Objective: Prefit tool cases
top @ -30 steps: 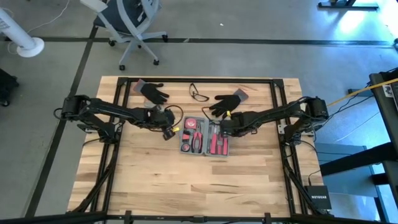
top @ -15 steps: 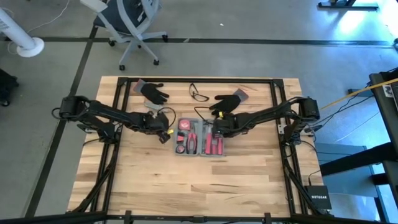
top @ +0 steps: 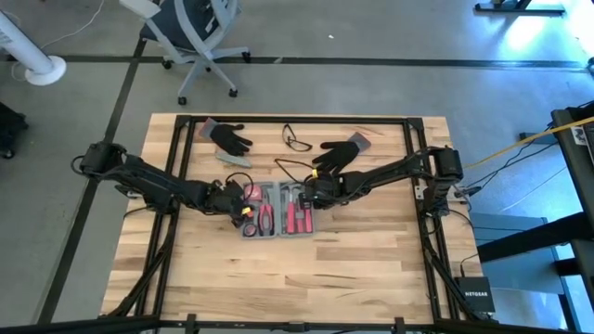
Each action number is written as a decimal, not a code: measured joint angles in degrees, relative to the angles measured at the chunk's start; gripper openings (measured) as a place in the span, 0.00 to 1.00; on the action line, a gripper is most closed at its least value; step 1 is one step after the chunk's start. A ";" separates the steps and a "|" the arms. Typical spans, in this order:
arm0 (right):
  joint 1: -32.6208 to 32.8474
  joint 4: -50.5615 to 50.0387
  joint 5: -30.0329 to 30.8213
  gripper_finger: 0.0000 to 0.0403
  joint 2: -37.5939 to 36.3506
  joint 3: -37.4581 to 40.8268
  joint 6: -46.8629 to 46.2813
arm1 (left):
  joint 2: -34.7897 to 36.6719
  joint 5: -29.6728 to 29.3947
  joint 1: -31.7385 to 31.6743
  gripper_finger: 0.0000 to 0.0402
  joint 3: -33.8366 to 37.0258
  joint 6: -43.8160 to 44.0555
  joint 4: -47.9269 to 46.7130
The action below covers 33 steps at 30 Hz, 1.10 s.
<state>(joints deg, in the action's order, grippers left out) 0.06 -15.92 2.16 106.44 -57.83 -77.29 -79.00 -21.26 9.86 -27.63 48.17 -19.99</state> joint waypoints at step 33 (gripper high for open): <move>0.72 -13.67 -0.75 0.00 -5.34 -0.85 7.53 | 8.52 2.99 -0.08 0.00 0.16 9.74 -17.68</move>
<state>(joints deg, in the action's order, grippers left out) 0.78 -29.59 1.41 101.10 -58.67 -69.76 -70.48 -18.27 9.78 -27.46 57.91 -37.67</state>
